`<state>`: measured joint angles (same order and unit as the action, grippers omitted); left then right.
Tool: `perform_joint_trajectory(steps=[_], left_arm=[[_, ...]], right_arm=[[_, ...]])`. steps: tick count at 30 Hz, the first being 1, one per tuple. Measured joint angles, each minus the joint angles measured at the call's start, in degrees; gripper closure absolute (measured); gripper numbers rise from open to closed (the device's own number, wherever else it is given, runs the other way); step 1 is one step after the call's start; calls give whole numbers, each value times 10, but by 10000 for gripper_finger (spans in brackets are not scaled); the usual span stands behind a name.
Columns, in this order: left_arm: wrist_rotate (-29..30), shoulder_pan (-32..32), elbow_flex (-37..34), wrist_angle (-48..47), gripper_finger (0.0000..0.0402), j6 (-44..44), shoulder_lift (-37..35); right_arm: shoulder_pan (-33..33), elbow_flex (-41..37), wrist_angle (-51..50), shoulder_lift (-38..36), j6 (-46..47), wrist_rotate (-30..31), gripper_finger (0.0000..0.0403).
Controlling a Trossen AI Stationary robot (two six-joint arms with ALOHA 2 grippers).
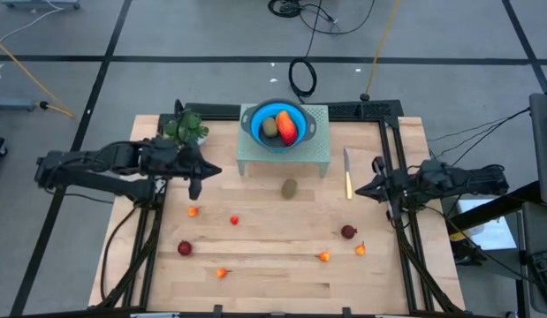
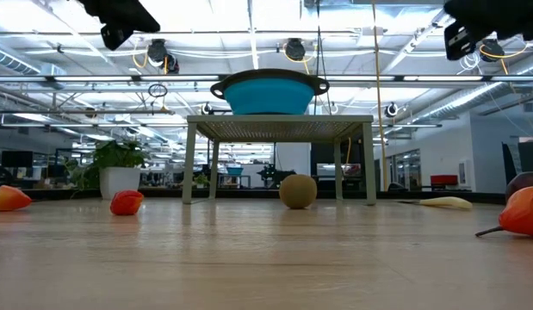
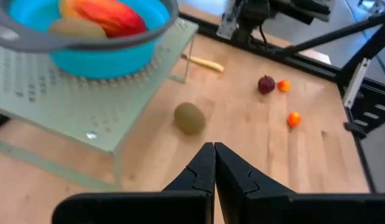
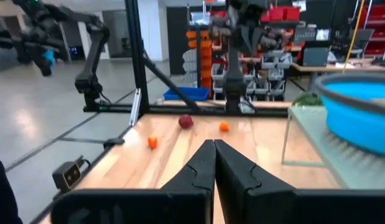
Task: Pick & Place Fruit
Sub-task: Put the peach into the colander on the shelf
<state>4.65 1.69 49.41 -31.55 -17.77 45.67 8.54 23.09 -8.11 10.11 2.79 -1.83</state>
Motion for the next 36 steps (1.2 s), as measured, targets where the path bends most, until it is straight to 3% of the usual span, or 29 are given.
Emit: perform_joint_trajectory(steps=[11, 23, 36], left_arm=[[13, -57, 37, -114, 394, -148, 63], [-48, -122, 37, -186, 394, -337, 130], [-62, -162, 37, -252, 394, -484, 152]], right_arm=[[0, -70, 27, 0, -13, 0, 403], [0, -104, 46, 0, -31, 0, 403], [0, -106, 47, 0, -30, 0, 403]])
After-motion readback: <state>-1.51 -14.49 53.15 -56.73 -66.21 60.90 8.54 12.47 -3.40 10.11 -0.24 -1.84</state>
